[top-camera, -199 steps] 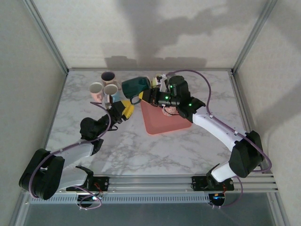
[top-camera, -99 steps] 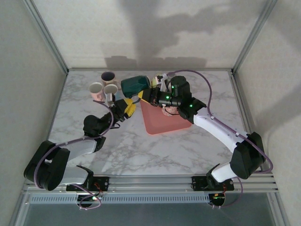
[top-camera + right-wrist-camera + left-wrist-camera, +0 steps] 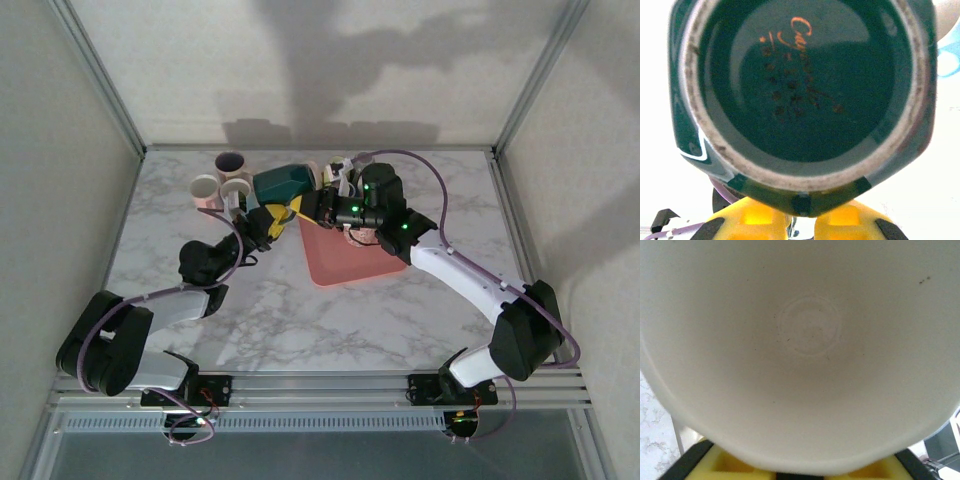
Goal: Turn the mug right side up
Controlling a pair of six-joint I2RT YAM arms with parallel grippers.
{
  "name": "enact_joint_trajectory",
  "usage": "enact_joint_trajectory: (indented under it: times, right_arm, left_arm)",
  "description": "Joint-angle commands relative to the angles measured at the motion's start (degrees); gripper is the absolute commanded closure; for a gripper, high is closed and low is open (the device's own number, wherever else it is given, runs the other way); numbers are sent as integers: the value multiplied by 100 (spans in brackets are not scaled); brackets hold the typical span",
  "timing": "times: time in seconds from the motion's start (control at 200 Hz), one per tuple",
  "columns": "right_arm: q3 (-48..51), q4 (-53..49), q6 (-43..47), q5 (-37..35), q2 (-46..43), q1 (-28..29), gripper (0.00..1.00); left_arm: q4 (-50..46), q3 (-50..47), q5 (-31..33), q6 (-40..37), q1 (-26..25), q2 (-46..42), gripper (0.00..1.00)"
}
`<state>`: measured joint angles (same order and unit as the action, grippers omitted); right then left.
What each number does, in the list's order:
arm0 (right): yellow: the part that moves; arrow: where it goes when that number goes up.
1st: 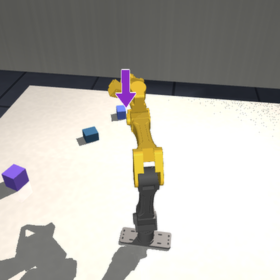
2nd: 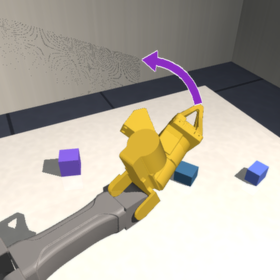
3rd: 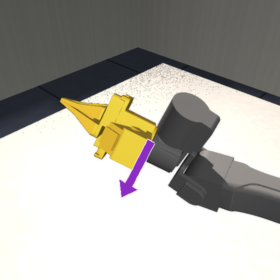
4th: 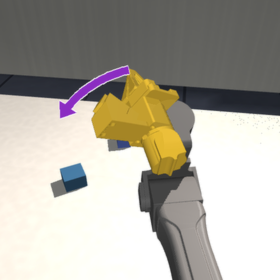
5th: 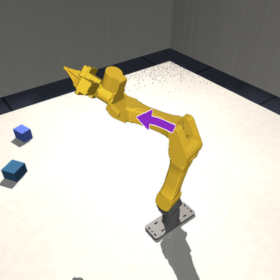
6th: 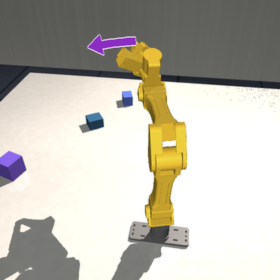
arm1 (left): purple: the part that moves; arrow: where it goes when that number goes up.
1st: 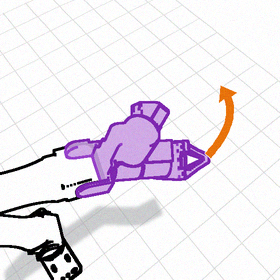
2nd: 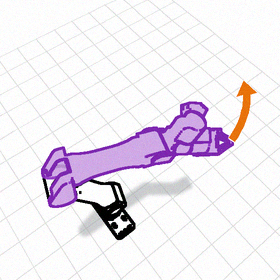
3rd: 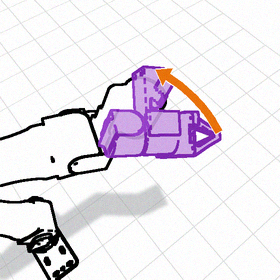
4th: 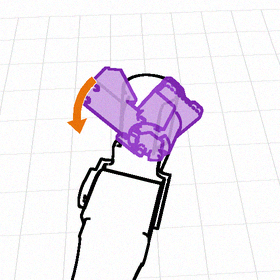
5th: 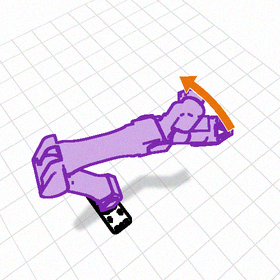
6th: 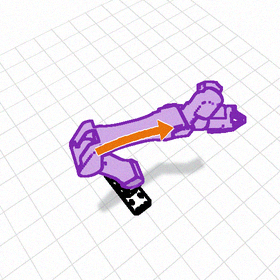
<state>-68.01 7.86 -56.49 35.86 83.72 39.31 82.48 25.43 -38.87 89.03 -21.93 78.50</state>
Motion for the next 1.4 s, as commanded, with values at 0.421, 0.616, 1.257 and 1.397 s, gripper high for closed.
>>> enact_joint_trajectory:
  times: [0.421, 0.616, 1.257, 1.397]
  right_arm:
    - [16, 73, 360, -238, -354, 47, 55]
    - [146, -607, 730, -638, -655, -99, 45]
    - [-263, -3824, 2776, -2692, -1353, -307, 43]
    - [-266, -3868, 2845, -2734, -1289, -310, 42]
  left_arm:
    - [395, 203, 64, -728, -109, -320, 100]
    - [-85, 302, 72, -1239, -109, -666, 100]
    - [-5589, 1613, 480, -4670, -103, -1875, 100]
    - [-6637, 1924, 811, -5229, -96, -2024, 100]
